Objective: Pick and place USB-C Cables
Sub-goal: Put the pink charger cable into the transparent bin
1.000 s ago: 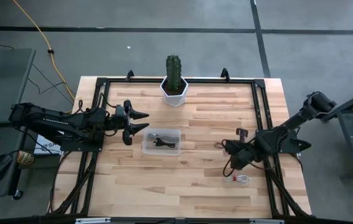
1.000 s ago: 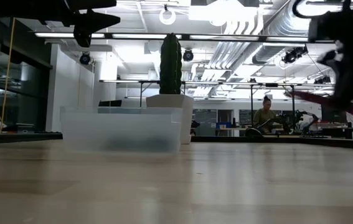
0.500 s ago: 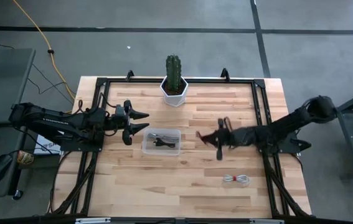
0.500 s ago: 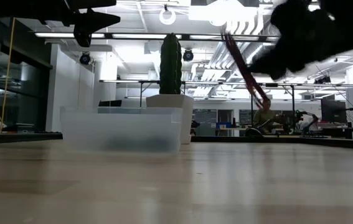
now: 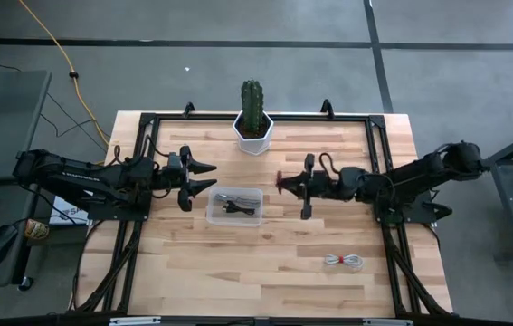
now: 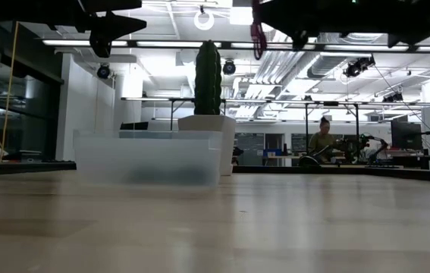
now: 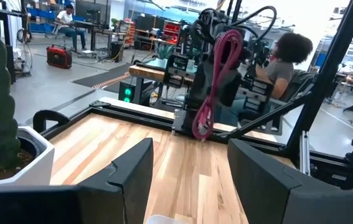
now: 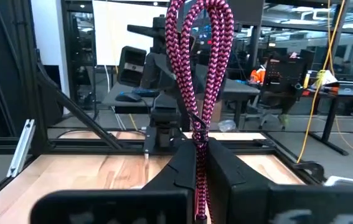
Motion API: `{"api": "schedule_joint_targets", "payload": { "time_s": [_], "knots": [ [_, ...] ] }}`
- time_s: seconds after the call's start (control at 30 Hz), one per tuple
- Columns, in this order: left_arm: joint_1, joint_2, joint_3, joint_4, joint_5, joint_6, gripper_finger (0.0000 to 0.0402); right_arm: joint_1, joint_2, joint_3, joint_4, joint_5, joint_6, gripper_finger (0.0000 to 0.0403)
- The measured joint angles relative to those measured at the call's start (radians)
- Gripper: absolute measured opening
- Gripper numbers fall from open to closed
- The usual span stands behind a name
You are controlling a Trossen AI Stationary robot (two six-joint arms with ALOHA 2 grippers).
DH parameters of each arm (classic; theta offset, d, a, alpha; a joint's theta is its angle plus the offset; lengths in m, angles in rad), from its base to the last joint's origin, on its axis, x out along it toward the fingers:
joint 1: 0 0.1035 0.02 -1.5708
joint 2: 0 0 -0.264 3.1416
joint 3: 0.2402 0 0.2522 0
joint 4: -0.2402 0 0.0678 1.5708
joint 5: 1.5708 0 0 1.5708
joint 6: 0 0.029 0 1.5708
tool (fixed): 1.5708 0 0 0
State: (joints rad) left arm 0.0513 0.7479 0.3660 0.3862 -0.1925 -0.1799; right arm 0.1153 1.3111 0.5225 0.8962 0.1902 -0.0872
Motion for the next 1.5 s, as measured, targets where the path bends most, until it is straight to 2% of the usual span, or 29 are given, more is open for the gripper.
{"api": "schedule_joint_targets", "payload": {
  "time_s": [0.37,0.57,0.83,0.97,1.07,1.27,1.5],
  "knots": [
    [0.000,0.000,-0.021,0.039,-0.033,0.053,0.0188,-0.031,0.208,0.125,0.017,0.009,0.069,0.0000],
    [0.001,0.000,-0.065,0.086,-0.098,0.079,0.0188,-0.032,0.231,0.144,0.014,0.000,0.070,0.0000],
    [0.000,0.000,-0.071,0.149,-0.091,0.073,0.0188,-0.016,0.259,0.173,-0.002,-0.006,0.117,0.0000],
    [0.000,0.000,-0.071,0.164,-0.082,0.045,0.0188,0.001,0.323,0.288,-0.151,0.007,0.132,0.0000],
    [-0.005,0.000,-0.071,0.167,-0.077,0.042,0.0188,0.011,0.404,0.423,-0.333,0.049,0.132,0.0000],
    [-0.042,0.000,-0.072,0.195,0.006,0.060,0.0188,0.012,0.599,0.712,-0.722,0.053,0.177,0.0000],
    [-0.066,-0.008,-0.072,0.217,0.008,0.060,0.0188,0.012,0.762,0.961,-1.104,0.121,0.288,0.0000]
  ]
}}
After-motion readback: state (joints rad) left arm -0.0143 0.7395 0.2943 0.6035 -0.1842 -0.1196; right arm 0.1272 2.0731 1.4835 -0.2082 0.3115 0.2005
